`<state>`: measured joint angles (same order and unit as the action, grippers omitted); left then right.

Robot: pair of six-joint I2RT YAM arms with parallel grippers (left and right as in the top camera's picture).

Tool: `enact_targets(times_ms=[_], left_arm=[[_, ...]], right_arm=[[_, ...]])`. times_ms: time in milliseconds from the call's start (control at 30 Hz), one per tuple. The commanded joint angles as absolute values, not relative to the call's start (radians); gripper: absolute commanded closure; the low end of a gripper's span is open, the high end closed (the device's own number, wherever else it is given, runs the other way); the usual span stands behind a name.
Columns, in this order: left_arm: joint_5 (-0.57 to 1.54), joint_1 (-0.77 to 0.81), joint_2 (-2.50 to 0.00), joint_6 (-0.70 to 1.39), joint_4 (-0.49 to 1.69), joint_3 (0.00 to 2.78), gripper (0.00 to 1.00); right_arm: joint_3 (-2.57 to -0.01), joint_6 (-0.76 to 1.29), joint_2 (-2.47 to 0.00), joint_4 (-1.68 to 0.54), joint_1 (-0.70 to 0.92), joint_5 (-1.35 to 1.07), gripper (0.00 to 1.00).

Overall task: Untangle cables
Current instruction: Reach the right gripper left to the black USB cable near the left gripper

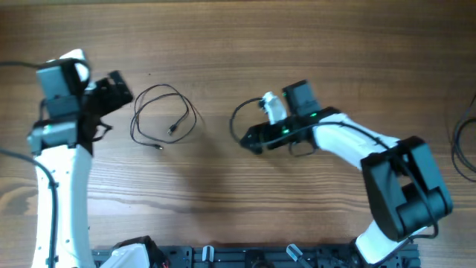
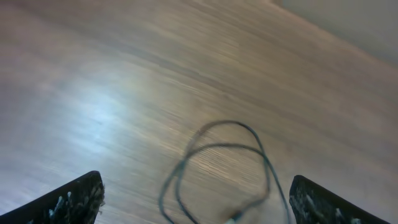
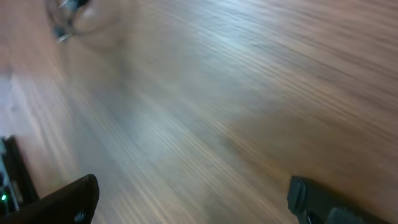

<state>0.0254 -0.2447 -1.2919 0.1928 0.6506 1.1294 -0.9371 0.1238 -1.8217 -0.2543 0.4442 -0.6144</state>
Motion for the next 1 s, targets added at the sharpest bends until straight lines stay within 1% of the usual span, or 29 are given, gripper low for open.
enact_targets(times_ms=[0, 100, 233, 400, 533, 667, 967], left_arm=[[0.143, -0.357, -1.281, 0.252, 0.648, 1.132, 0.05], [0.228, -0.418, -1.281, 0.252, 0.665, 1.132, 0.06], [0.323, -0.434, -1.281, 0.239, 0.693, 1.132, 0.09], [0.344, -0.411, -1.281, 0.239, 0.716, 1.132, 0.09], [0.345, -0.385, -1.281, 0.240, 0.724, 1.132, 0.09], [0.344, -0.367, -1.281, 0.239, 0.735, 1.132, 0.09], [0.352, -0.342, -1.281, 0.239, 0.761, 1.132, 0.11]], right_arm=[[-0.916, 0.213, -1.857, -0.191, 0.534, -0.630, 0.00], [-0.916, 0.266, -1.858, -0.081, 0.604, -0.629, 0.00], [-0.916, 0.349, -1.864, 0.050, 0.662, -0.619, 0.00], [-0.916, 0.472, -1.912, 0.210, 0.693, -0.623, 0.00], [-0.927, 0.614, -2.016, 0.377, 0.704, -0.681, 0.00], [-0.974, 0.683, -2.117, 0.435, 0.712, -0.717, 0.00], [-1.168, 0.763, -2.276, 0.433, 0.770, -0.757, 0.00]])
